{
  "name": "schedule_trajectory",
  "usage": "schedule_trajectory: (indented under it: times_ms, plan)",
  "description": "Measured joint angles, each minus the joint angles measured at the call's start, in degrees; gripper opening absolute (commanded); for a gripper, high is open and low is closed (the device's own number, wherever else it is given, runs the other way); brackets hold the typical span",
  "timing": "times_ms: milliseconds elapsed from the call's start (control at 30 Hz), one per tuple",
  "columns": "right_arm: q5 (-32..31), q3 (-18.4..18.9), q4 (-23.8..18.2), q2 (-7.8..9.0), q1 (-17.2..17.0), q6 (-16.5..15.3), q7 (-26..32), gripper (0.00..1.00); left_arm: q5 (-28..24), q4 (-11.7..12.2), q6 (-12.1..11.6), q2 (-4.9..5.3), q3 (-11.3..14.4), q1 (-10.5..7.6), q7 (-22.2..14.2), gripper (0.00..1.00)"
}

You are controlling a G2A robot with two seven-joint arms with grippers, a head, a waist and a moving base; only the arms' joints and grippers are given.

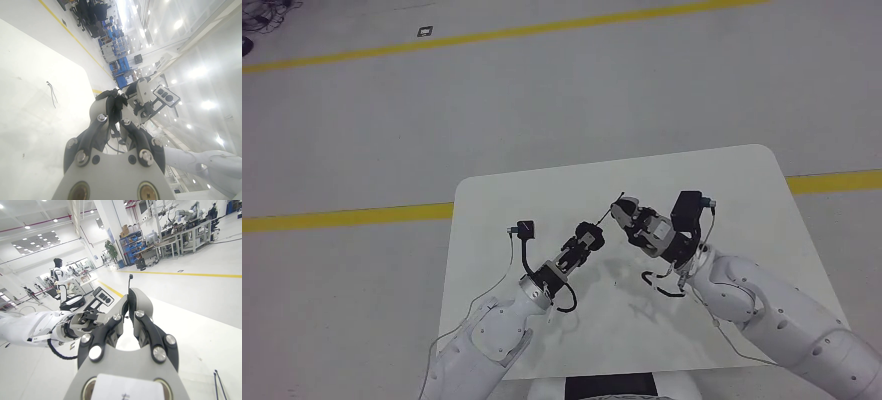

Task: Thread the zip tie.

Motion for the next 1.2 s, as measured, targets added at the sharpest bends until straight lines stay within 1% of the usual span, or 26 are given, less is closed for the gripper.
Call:
schedule_trajectory:
  times_ms: [800,1200]
  plan:
    - [0.3,-1.13,0.53,-0.18,0.82,0.0,1.38,0.0,0.0,0.0,0.0,0.0,0.0,0.0,0.0,0.0]
    - [0.09,-0.95,0.79,-0.01,0.68,0.0,1.24,0.0,0.0,0.0,0.0,0.0,0.0,0.0,0.0,0.0]
